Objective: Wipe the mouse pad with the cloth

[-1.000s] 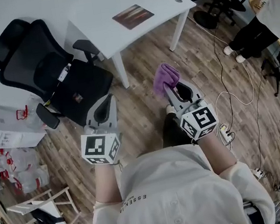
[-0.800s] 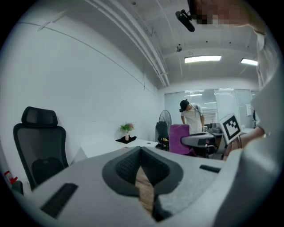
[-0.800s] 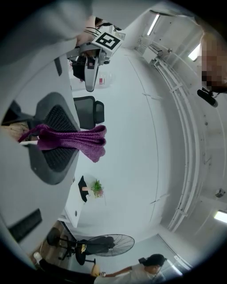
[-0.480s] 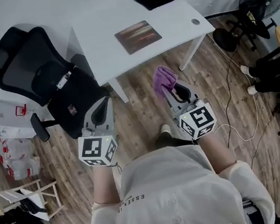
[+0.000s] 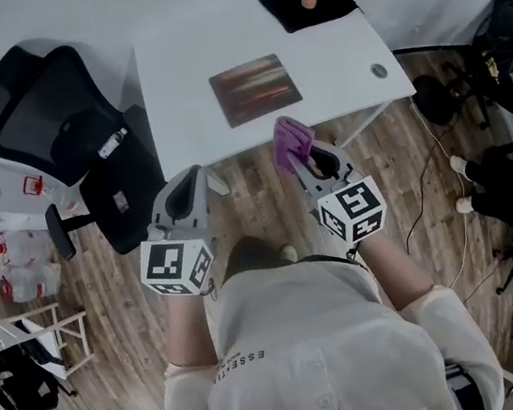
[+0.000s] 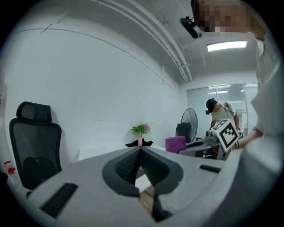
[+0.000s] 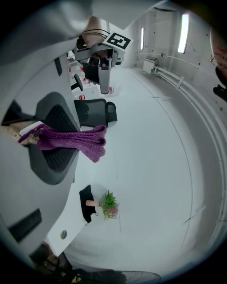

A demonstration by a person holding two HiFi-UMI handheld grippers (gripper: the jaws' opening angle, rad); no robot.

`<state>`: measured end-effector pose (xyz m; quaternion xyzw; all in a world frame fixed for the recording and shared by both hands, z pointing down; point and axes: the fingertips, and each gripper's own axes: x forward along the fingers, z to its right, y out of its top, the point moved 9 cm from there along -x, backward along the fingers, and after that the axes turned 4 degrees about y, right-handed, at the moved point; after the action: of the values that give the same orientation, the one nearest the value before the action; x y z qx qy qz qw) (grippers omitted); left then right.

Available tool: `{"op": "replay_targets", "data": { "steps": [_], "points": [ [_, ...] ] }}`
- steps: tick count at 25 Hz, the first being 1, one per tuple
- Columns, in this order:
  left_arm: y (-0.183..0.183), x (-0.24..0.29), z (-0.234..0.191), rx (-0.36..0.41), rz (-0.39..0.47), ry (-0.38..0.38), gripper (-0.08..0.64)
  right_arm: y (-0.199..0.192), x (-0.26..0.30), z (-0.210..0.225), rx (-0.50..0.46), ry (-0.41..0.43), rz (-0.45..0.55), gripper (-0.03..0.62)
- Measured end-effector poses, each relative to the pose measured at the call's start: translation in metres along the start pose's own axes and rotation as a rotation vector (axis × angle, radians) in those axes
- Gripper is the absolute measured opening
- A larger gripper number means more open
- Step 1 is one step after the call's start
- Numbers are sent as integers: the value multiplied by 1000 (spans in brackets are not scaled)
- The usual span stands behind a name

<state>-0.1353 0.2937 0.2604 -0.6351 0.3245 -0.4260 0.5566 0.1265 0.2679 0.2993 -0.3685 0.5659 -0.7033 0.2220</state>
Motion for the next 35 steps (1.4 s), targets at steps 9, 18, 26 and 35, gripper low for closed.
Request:
{"op": "replay_targets", "data": {
  "steps": [9,18,26,35],
  "points": [
    [-15,107,-59,-25,30,13,0,8,112,78,41,27,-167,98],
    [-18,208,-139,-3,6,34,-1,18,254,127,85,145,-368,98],
    [-51,260,-184,1,-69,47,-1,-8,352,147,111,265,-557,100],
    [-74,281,-198,-23,-83,45,0,-35,406,148,180,361,-698,100]
  ]
}}
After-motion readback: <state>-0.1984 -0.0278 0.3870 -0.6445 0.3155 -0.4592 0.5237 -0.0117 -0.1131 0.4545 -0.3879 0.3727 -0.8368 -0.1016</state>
